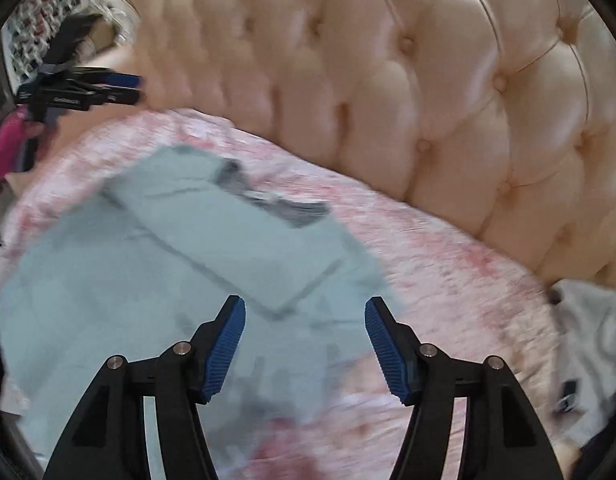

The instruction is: Fold clothes

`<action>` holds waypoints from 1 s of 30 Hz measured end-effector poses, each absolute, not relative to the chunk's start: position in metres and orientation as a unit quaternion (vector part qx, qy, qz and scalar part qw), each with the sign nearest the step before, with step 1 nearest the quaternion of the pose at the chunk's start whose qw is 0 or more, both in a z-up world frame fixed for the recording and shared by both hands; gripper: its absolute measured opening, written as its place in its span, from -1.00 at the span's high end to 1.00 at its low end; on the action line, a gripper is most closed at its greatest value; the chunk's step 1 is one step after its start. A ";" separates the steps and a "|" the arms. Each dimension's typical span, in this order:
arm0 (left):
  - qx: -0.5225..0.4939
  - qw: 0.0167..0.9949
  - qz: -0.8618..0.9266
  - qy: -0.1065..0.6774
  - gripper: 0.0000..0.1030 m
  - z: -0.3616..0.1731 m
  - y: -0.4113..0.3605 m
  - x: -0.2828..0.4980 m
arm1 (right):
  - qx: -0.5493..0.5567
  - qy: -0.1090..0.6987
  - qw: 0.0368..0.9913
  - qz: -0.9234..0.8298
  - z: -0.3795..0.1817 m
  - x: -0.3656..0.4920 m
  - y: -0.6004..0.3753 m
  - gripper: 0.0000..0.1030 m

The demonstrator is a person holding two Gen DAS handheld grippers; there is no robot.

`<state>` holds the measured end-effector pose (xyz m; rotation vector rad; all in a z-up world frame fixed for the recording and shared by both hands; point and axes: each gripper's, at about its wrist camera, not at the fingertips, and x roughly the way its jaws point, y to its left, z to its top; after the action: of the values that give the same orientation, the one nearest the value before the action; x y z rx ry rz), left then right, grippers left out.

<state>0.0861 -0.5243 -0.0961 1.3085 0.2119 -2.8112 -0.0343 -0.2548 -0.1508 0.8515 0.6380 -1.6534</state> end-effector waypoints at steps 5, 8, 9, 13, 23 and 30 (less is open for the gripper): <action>0.486 -0.147 -0.851 0.138 -0.66 -0.149 -0.424 -0.021 | 0.389 0.216 0.547 -0.709 -0.169 -0.024 -0.257 -0.23; 0.517 -0.199 -0.822 0.135 -0.66 -0.174 -0.374 -0.062 | 0.410 0.202 0.548 -0.700 -0.180 -0.022 -0.251 -0.23; 0.526 -0.209 -0.815 0.128 -0.67 -0.180 -0.360 -0.074 | 0.417 0.199 0.548 -0.697 -0.185 -0.022 -0.250 -0.23; 0.557 -0.179 -0.807 0.079 -0.76 -0.198 -0.341 -0.094 | 0.467 0.169 0.544 -0.676 -0.207 -0.032 -0.238 -0.23; 0.493 -0.182 -0.834 0.169 -0.77 -0.170 -0.363 -0.089 | 0.449 0.056 0.567 -0.688 -0.186 -0.034 -0.191 -0.32; 0.556 -0.254 -0.755 0.239 -0.79 -0.206 -0.346 -0.083 | 0.461 0.048 0.562 -0.685 -0.204 -0.039 -0.204 -0.40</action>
<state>-0.0826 -0.3464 -0.2059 2.1003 0.9046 -2.8505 -0.0394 -0.2037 -0.2041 1.0853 0.1132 -1.6138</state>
